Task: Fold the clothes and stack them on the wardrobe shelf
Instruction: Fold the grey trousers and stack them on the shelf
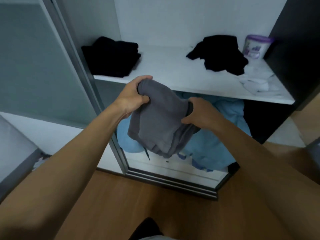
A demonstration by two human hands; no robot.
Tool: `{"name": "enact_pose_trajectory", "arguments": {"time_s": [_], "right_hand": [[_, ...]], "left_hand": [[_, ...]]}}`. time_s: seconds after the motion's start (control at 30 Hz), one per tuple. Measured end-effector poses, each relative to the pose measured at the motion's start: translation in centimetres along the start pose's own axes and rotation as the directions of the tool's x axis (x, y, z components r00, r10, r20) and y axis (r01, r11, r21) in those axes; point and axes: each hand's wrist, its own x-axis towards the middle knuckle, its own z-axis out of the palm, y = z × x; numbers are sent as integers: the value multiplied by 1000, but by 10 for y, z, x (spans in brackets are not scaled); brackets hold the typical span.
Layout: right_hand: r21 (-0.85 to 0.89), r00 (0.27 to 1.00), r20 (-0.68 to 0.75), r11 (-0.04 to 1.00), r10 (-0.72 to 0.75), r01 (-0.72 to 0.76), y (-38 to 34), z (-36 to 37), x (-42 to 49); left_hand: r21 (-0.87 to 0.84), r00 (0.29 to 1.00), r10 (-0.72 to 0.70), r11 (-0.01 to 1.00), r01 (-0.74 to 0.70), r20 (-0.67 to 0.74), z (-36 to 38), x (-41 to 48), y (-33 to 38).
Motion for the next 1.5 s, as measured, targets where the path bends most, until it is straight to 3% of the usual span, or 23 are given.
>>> {"name": "enact_pose_trajectory", "arguments": {"time_s": [0.1,0.23,0.33,0.4,0.5,0.6,0.7,0.8,0.87,0.9,0.93,1.0,1.03,1.07,1.1,1.17,1.23,1.3,1.37,1.43,1.5], "right_hand": [[-146,994,-108,989,-22,6,-12,-31,33],[-69,971,-234,997,-60,45,-24,-68,87],[2,942,-330,998,-66,70,-37,-89,132],[33,907,-416,996,-58,79,-49,-102,167],[47,848,-528,996,-39,75,-70,-124,224],[90,732,-682,992,-6,93,-85,-147,276],[120,585,-811,983,15,140,-97,-167,314],[89,528,-849,977,-27,194,-98,-167,330],[31,557,-826,980,-86,196,-85,-147,330],[-15,605,-787,984,-123,179,-74,-131,329],[-52,697,-700,985,-154,166,-60,-112,325],[-28,942,-312,992,-122,120,-31,-79,315],[15,998,-42,999,-43,44,-19,-66,311],[55,986,164,998,27,-37,-8,-58,310],[113,969,239,989,70,-99,0,-55,311],[263,988,48,952,148,-155,8,-51,321],[353,948,-184,918,259,-183,10,-48,338],[429,916,-223,877,333,-215,8,-41,352],[483,905,-206,843,373,-237,7,-33,362],[557,901,-208,803,381,-211,10,-29,373],[620,896,-268,776,353,-120,10,-33,380]], "left_hand": [[256,992,124,960,-112,-30,-18,34,21],[695,975,220,707,-130,-41,-48,82,46],[808,933,353,570,-148,-77,-70,132,53],[800,902,418,576,-168,-111,-83,173,58],[668,899,412,713,-214,-152,-97,236,74],[507,865,460,804,-310,-199,-106,290,93],[388,799,548,812,-436,-249,-115,329,110],[242,758,611,789,-564,-227,-117,342,102],[169,789,583,812,-559,-191,-113,343,72],[157,833,528,848,-507,-165,-111,342,51],[173,885,449,888,-426,-126,-109,340,27],[265,977,215,943,-204,-13,-109,337,-18],[321,996,70,944,-82,49,-110,336,-38],[349,994,-62,937,29,84,-110,337,-52],[352,988,-132,931,97,77,-109,339,-60],[320,989,-147,936,149,-32,-103,343,-62],[337,983,-161,924,181,-85,-91,347,-55],[393,974,-224,893,217,-30,-76,348,-55],[516,979,-203,840,168,11,-62,351,-62],[574,994,-105,815,75,20,-56,355,-64],[520,1000,22,854,-14,-8,-58,360,-55]]}}
